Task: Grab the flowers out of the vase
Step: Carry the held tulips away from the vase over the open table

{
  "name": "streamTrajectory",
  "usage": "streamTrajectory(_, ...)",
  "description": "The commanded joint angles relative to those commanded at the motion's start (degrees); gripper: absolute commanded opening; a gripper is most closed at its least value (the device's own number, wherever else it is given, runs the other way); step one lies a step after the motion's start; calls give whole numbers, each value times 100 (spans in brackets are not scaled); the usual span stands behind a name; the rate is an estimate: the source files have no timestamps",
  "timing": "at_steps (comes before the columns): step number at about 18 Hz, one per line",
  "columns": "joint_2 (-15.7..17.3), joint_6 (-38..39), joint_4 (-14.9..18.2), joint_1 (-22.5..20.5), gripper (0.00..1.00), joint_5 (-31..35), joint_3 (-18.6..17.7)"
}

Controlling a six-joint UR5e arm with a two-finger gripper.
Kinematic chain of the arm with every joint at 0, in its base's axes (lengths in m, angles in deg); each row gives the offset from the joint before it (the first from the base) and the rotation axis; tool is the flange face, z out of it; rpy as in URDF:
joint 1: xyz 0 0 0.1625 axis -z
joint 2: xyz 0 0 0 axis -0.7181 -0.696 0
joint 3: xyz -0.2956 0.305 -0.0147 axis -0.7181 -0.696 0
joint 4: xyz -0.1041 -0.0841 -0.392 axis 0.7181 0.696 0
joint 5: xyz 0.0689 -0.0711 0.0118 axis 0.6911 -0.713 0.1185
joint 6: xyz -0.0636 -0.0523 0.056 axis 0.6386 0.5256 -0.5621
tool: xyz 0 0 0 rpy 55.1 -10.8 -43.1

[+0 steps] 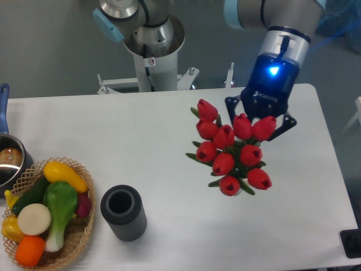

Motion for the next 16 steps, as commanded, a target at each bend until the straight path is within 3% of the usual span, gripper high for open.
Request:
streamTrajectory(7,-35,-123,26,-80,11,17,-97)
streamTrajectory(12,-35,-457,149,-45,10,1132,-115)
streamTrajectory(16,-26,-449,211,-27,11,1449,-114)
